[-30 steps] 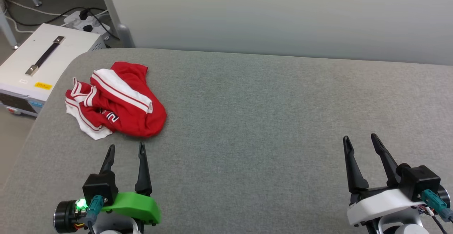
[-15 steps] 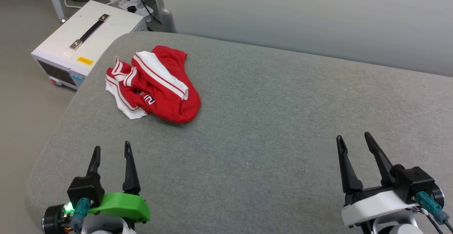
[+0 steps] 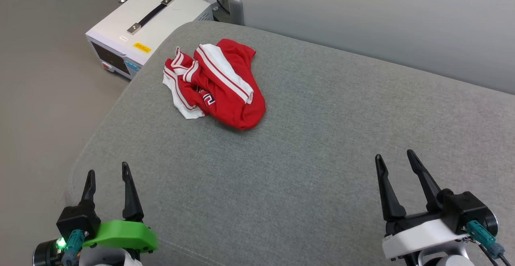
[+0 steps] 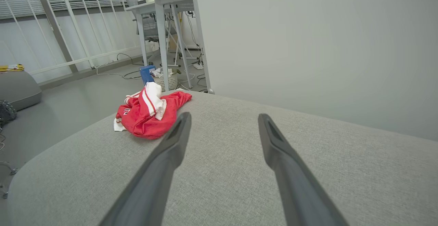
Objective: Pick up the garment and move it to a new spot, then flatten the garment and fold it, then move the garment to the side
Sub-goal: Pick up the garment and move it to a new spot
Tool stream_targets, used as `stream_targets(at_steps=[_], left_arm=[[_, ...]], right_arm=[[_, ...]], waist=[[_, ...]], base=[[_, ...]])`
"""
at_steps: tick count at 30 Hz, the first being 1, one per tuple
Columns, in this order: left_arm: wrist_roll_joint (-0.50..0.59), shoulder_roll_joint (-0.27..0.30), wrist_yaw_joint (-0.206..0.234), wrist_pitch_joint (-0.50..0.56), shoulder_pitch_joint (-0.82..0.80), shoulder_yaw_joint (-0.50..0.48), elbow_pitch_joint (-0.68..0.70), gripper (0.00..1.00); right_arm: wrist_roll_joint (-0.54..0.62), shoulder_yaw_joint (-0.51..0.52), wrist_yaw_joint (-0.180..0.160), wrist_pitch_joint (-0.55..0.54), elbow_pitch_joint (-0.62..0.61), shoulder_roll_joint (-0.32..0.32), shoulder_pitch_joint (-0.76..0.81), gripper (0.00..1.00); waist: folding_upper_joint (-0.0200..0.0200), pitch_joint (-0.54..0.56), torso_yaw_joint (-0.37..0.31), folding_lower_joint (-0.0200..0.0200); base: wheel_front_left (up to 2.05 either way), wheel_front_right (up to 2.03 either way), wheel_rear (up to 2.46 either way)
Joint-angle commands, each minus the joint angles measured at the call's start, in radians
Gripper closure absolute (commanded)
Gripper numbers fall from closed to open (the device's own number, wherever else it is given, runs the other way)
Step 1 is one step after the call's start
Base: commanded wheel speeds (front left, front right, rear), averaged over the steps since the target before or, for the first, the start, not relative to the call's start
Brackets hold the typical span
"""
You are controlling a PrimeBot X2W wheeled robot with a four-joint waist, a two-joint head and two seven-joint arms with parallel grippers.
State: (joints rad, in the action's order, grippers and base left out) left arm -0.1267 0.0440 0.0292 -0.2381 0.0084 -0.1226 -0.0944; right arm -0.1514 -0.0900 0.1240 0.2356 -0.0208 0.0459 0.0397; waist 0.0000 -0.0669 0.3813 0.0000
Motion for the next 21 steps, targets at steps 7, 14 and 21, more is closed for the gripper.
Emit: stream_targets(at_steps=[7, 14, 21], left_arm=[[-0.017, 0.010, -0.057, -0.024, -0.095, -0.037, -0.008, 0.00], [-0.033, 0.102, -0.139, -0.024, -0.342, -0.040, -0.111, 0.00], [-0.131, 0.229, -0.159, 0.091, -0.628, 0.071, -0.254, 0.00]], right_arm=[[0.000, -0.018, 0.007, 0.026, -0.008, 0.011, -0.022, 0.00], [0.010, -0.029, 0.007, 0.026, -0.028, 0.050, -0.072, 0.00], [0.016, -0.037, 0.007, 0.026, -0.050, 0.089, -0.134, 0.00]], waist=[[0.0000, -0.037, 0.010, 0.0000], [0.0000, -0.117, -0.039, 0.0000], [0.0000, -0.205, -0.094, 0.0000]], base=[[0.00, 0.00, 0.00], [0.00, 0.00, 0.00], [0.00, 0.00, 0.00]])
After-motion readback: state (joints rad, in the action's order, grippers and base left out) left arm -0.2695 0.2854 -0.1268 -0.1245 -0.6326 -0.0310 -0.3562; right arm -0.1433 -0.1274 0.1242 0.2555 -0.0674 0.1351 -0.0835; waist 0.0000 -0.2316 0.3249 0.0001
